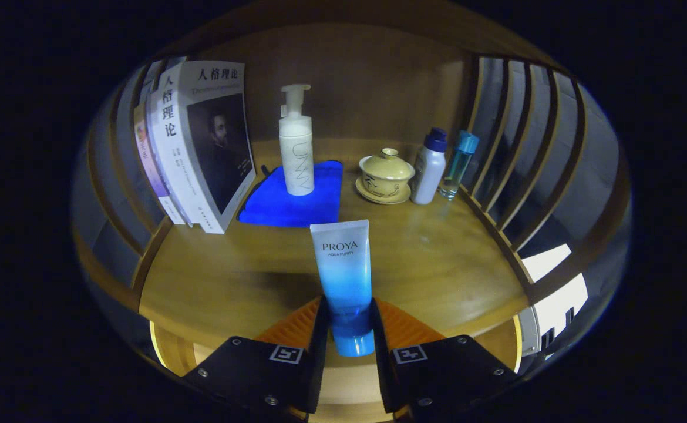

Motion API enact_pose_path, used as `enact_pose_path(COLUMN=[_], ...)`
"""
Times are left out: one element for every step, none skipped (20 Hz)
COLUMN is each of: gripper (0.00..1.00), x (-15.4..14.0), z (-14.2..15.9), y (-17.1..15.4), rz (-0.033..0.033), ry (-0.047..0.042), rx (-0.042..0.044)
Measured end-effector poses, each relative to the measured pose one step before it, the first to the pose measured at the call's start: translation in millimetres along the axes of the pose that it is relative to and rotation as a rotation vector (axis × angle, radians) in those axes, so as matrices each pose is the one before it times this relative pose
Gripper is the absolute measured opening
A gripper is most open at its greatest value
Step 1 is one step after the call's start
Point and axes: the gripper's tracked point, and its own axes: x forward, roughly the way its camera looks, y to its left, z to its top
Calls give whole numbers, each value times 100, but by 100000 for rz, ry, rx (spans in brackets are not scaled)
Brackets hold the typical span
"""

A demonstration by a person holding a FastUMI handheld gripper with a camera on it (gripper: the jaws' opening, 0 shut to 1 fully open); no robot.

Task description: Pull open the drawer, take out the items inside it, and place them on the countertop above the cabinet.

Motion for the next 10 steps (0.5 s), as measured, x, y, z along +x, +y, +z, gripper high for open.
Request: enact_pose_path(gripper=[41, 41, 42, 43, 44, 45, 46, 47, 48, 64], x=[504, 366, 281, 281, 211, 201, 311, 70, -140, -609], z=[214, 252, 196, -82, -112, -243, -120, 231, -73, 239], y=[-35, 105, 44, 107, 108, 29, -17, 4, 142, 103], rz=[91, 393, 231, 928, 727, 401, 628, 26, -1, 440], ry=[475, 91, 116, 550, 754, 596, -97, -2184, -1868, -1549], rx=[-545, -376, 484, 640, 587, 114, -781, -980, -1340, -1610])
